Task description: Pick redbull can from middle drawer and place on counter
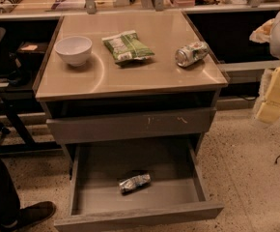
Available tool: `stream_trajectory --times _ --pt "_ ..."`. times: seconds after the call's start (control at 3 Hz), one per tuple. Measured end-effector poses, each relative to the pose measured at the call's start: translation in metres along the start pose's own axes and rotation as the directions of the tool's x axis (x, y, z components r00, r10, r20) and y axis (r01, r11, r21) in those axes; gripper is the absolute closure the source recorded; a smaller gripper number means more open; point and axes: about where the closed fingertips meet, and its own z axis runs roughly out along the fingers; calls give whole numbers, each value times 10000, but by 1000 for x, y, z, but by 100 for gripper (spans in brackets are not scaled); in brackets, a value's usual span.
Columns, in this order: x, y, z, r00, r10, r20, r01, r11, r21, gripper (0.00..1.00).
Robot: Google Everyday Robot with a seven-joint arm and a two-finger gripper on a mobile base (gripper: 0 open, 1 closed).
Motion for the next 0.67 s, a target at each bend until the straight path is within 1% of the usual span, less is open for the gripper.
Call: stream_trajectory --times 0.67 --pt "-1 2 5 10000 -29 72 29 10000 -2 0"
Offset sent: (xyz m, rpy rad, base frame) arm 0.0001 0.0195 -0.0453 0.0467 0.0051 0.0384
